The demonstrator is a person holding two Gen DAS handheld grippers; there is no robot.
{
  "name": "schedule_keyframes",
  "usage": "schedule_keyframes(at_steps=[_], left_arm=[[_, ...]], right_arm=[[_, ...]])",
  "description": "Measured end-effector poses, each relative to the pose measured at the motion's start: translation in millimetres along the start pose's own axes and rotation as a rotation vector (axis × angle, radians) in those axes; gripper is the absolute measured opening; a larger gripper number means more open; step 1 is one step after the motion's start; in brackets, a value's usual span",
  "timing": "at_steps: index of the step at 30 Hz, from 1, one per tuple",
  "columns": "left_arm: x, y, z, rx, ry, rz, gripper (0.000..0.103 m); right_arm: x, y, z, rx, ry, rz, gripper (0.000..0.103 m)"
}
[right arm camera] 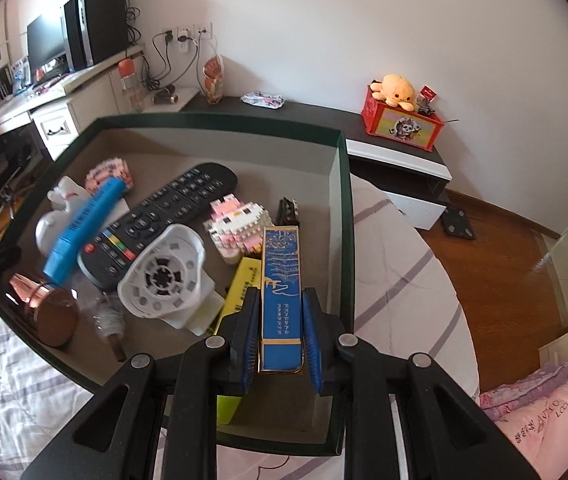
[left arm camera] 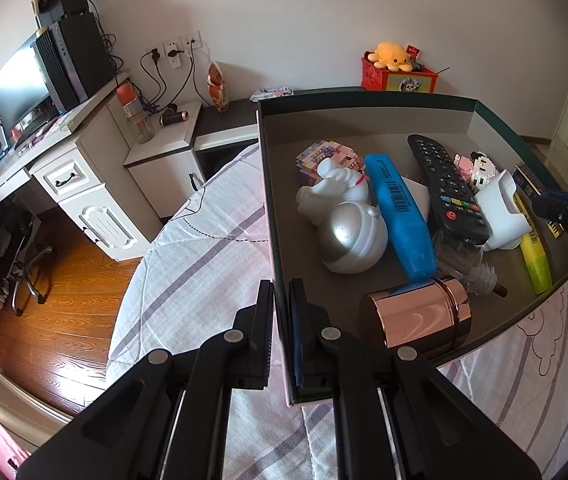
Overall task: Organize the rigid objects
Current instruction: 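Carry the blue-and-gold box into the pink box and open the right tool, then withdraw the right tool from the pink box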
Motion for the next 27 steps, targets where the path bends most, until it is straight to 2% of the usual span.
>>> schedule_keyframes(at_steps=[8, 10, 12, 16, 20, 22, 23, 25, 26, 27], left_arm=[[-1, -2, 0, -0.004, 0.002, 0.002, 0.008], [-2, -1, 1, -0.003, 0.001, -0.002, 0.007], [-2, -1, 1, -0.005, -0.002, -0.006, 0.008], [-7, -1, 2, -0.017, 0.001, -0.014, 0.008], [-29, 5, -1, -0.009, 0.052, -0.023, 0.008], [-44, 8, -3, -0.006, 0.080, -0.033, 0.012], [-53, 10, -3, -0.009, 0.098, -0.042, 0.019], [-73, 15, -4, -0.018, 0.148, -0.047, 0.047], [-83, 17, -4, -0.021, 0.174, -0.048, 0.074], [-97, 22, -5, -0.015, 0.219, -0.052, 0.093]], right_arm=[[-14, 6, -7, 0.021, 0.050, 0.014, 0.023], [-17, 6, -8, 0.021, 0.051, 0.012, 0.029], [-22, 4, -9, 0.023, 0.064, 0.008, 0.040], [-33, 0, -9, 0.029, 0.081, -0.002, 0.048], [-57, -9, -8, 0.031, 0.130, -0.031, 0.080], [-72, -12, -7, 0.032, 0.161, -0.044, 0.081], [-80, -13, -6, 0.038, 0.175, -0.051, 0.081], [-97, -13, -5, 0.045, 0.208, -0.051, 0.084], [-106, -13, -4, 0.045, 0.226, -0.044, 0.087], [-115, -12, -3, 0.052, 0.249, -0.044, 0.089]])
Point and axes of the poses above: each gripper's, at about its wrist camera, not at the fingertips, and x roughly the way its jaws point, y to its right, z to its underside, the point moved 10 cm from there along x, roughly the way its jaws point, and after that the axes turned 14 degrees about z, right-handed, at the moved point
